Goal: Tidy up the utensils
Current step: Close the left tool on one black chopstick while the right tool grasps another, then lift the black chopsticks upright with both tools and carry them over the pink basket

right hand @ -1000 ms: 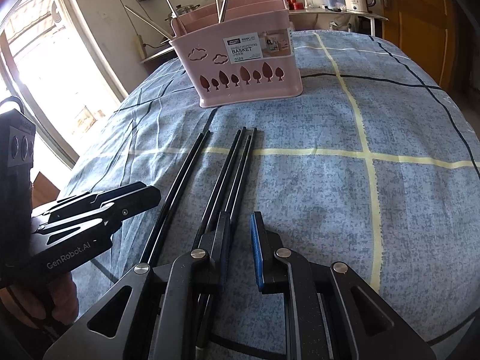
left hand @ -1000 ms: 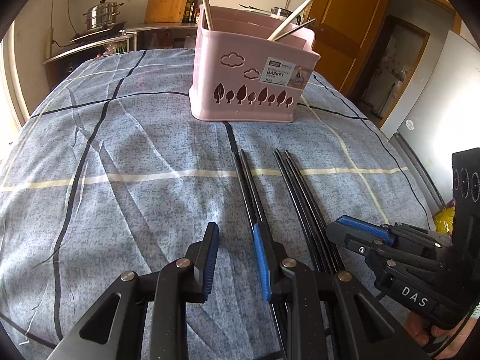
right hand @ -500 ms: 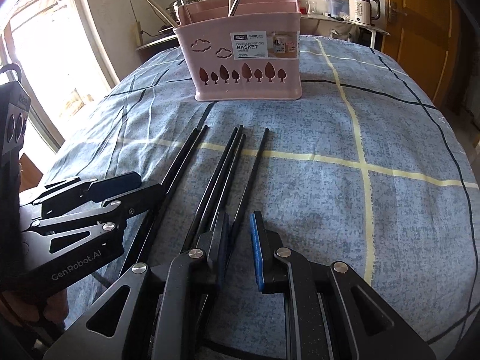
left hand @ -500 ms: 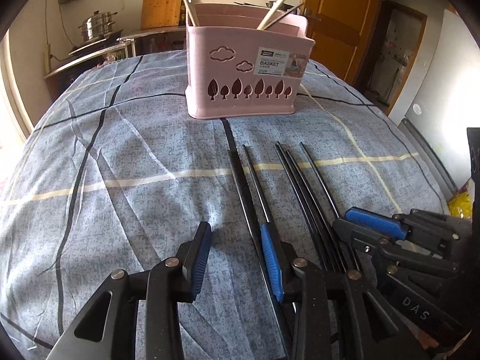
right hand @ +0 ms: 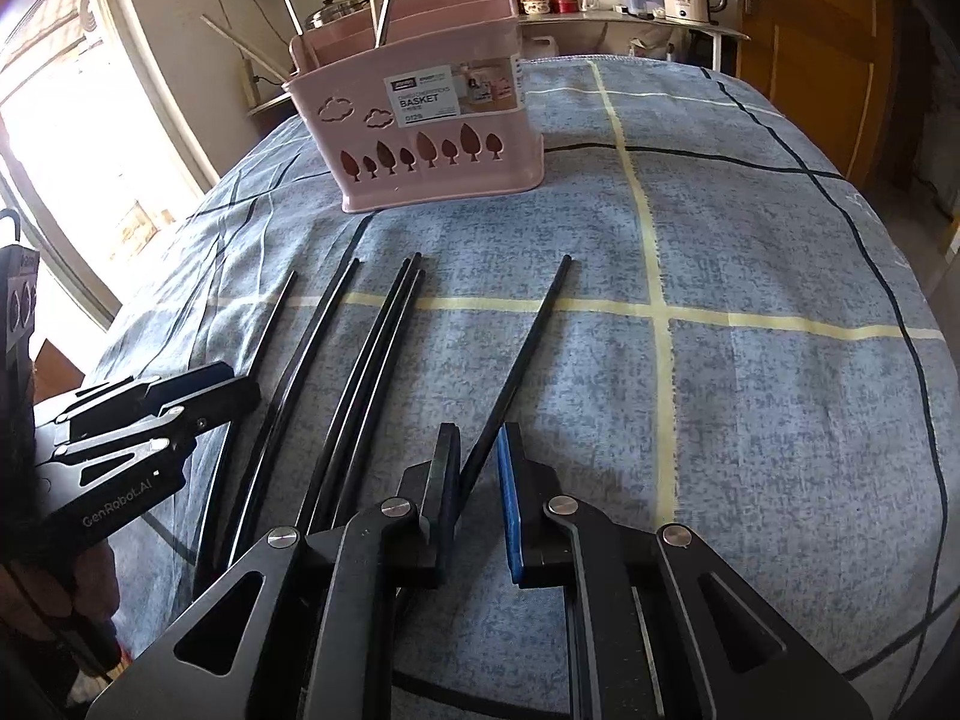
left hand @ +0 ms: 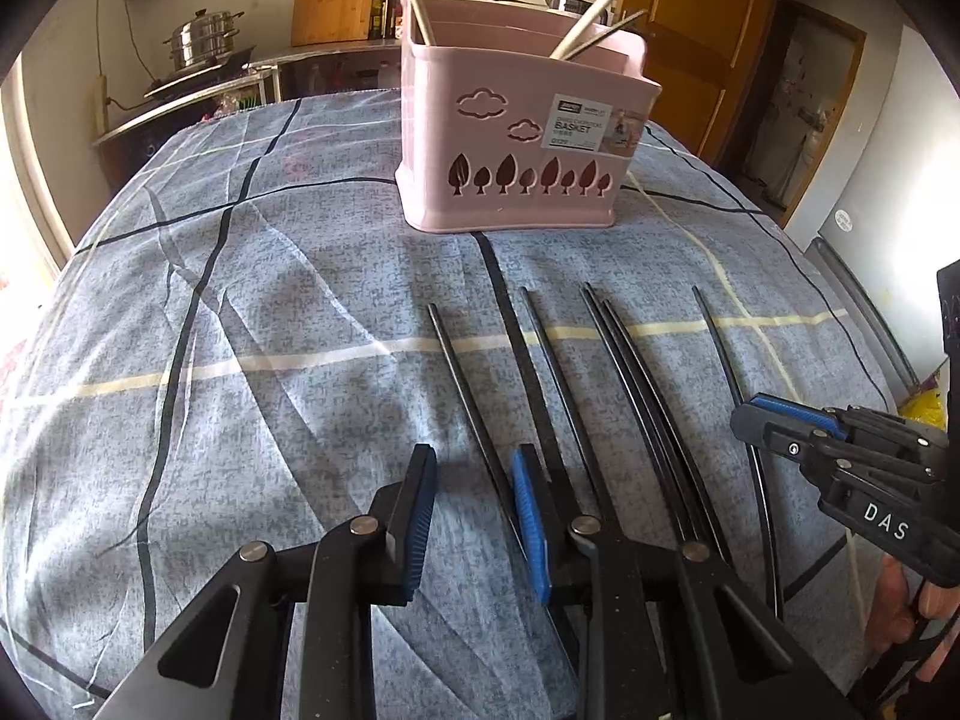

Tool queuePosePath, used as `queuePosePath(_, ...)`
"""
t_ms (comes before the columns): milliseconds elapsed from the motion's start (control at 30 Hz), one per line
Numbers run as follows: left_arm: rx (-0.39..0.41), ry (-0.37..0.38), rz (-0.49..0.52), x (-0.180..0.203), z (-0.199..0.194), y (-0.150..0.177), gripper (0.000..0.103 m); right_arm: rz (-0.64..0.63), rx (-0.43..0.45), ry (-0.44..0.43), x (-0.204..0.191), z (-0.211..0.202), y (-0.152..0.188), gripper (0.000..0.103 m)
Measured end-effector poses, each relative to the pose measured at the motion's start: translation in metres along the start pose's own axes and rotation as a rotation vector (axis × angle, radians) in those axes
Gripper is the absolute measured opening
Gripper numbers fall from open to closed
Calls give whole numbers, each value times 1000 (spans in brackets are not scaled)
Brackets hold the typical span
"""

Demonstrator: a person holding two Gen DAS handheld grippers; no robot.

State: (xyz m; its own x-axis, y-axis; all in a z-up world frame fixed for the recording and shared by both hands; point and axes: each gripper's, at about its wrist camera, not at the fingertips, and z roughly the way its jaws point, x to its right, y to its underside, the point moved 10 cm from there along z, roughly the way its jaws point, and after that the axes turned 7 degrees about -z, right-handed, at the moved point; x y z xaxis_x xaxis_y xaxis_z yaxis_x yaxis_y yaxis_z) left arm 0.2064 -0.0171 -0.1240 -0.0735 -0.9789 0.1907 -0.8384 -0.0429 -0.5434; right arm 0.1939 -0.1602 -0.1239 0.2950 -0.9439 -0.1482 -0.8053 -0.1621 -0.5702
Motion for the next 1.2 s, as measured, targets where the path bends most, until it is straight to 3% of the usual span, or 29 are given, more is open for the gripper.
queuePosePath(167,-16,8,-53,-3,10,-15,27,18,-10,17,5,9,-12,12)
queuePosePath(400,7,-62,-3,3,16,-17,26,1,-7,64,4,14,-19,10)
queuePosePath(600,-11,-84,-13,-2,19,-24,10,-6,-20,68,4,17,-23,9)
queuePosePath(900,-10,-14,-56,-3,1,-36,6,1,31,15,3,-2,-39,5)
queuePosePath(1200,89,36,-47,4,-43,-77,5,4,134,-7,7,-41,-74,5)
